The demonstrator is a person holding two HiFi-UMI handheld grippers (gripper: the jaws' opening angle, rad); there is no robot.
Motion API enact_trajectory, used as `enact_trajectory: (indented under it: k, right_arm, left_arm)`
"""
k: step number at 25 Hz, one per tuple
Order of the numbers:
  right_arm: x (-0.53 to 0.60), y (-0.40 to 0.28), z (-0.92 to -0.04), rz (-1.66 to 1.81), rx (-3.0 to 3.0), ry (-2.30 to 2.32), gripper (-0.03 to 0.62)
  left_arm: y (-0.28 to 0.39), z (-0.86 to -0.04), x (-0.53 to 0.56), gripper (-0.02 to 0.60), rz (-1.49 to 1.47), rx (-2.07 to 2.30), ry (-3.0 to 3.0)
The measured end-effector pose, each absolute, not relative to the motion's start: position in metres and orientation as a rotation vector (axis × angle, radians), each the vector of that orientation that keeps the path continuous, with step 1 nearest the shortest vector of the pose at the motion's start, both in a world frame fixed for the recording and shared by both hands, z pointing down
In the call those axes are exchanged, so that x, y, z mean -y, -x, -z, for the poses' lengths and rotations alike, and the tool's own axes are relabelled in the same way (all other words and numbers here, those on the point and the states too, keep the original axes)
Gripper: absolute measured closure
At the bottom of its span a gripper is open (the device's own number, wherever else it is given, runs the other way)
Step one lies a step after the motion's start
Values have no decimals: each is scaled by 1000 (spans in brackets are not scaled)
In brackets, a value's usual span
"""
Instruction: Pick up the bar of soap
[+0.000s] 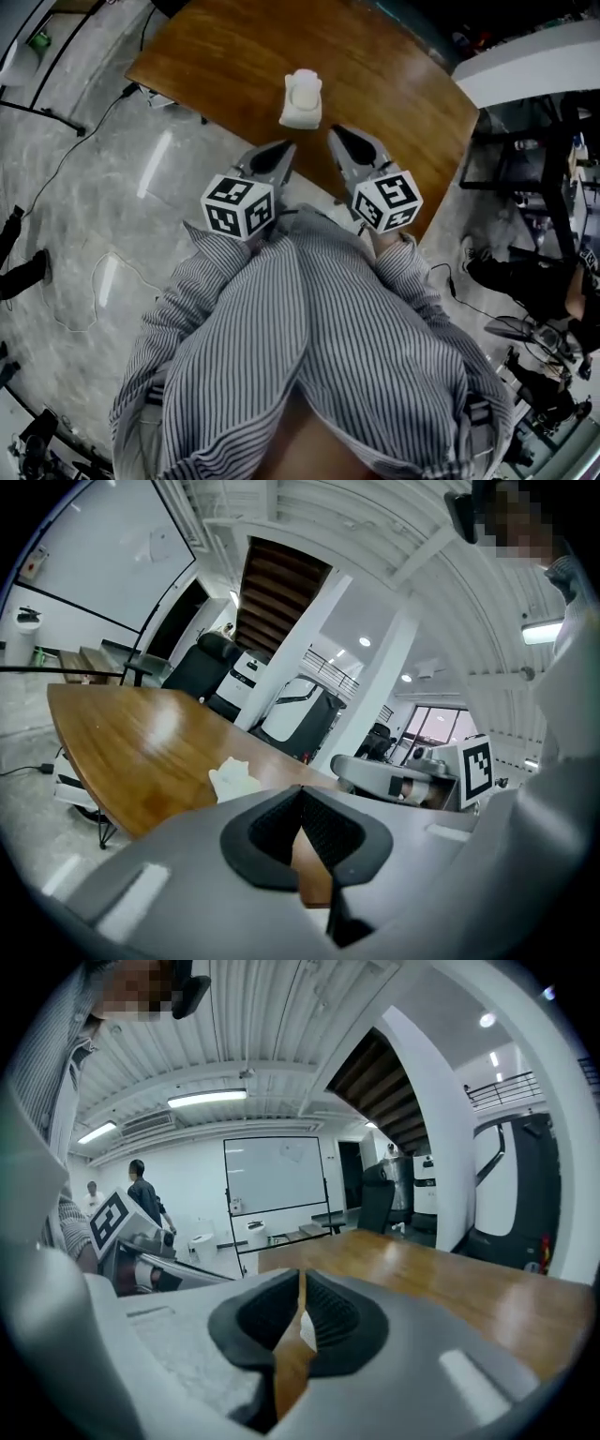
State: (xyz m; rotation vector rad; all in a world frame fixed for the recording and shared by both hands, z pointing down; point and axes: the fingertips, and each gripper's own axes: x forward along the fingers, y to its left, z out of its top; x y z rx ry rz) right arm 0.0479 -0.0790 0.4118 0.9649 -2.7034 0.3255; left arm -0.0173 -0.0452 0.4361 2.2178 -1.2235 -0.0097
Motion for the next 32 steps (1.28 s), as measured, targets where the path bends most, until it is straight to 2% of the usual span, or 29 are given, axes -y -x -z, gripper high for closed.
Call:
enact_trajectory:
  k: [10, 14, 20, 22, 32]
  right_arm:
    - [136, -38, -437, -56, 2629, -395, 565]
    - [145, -34, -455, 151, 2503, 32, 505]
    - [153, -32, -495, 665, 2054, 601, 479]
    - [155, -33, -506, 813, 1916, 751, 444]
    - [153, -19, -544, 1204, 1521, 1211, 370]
  left_arm:
    - [6, -452, 89, 575, 20, 1257, -2122]
    - [-1, -464, 89, 575, 9, 1277, -2083]
    - [4, -481, 87, 575, -5, 1297, -2044]
    - [2, -486, 88, 575, -8, 1310, -2026]
    - [4, -496, 82, 575, 16, 1362, -1973]
